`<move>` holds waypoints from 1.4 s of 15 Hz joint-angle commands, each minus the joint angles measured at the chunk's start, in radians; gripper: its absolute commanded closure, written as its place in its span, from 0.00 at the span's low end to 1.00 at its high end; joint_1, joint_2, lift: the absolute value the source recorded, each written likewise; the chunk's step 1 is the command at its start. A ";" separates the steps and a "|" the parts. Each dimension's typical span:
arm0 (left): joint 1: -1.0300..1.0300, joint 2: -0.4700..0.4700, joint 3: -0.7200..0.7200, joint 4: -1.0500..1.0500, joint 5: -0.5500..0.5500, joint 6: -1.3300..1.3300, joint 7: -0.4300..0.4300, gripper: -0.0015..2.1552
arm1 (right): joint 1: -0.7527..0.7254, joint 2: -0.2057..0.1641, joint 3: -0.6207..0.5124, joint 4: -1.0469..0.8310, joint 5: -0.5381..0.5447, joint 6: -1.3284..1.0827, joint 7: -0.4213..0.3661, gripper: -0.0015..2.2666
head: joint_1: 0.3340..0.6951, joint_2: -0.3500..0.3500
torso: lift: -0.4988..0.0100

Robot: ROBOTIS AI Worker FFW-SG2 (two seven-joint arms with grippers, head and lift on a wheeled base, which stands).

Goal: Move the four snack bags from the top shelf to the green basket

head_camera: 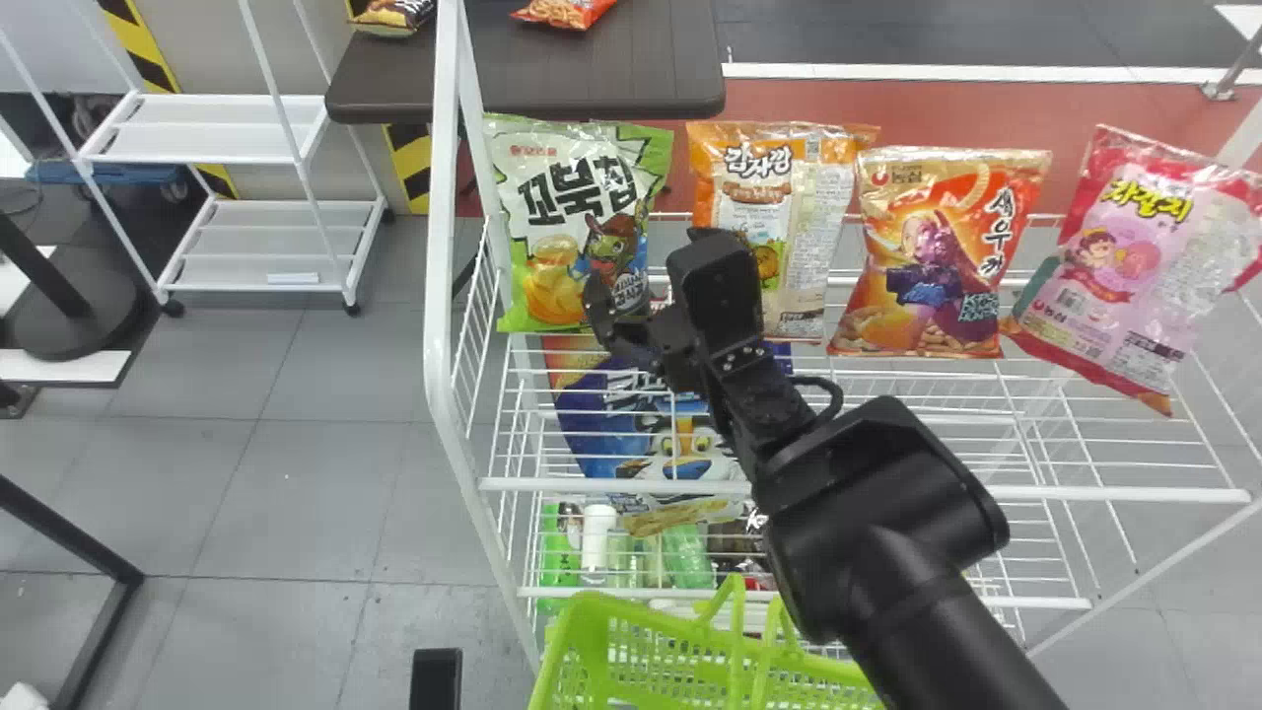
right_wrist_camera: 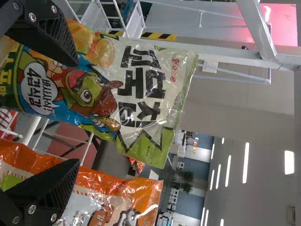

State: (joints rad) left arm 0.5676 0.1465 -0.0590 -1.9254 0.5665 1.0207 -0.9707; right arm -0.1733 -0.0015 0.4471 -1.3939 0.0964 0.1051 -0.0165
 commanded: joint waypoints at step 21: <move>0.009 0.005 0.044 -0.018 0.038 -0.018 -0.016 0.65 | 0.245 -0.035 0.045 -0.616 0.085 0.557 0.098 0.99 | 1.00 0.67 | 0.98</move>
State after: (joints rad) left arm 0.5673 0.1553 -0.0257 -1.9305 0.6011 1.0064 -0.9859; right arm 0.0110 -0.0095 0.4988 -1.8799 0.1627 0.5594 0.0984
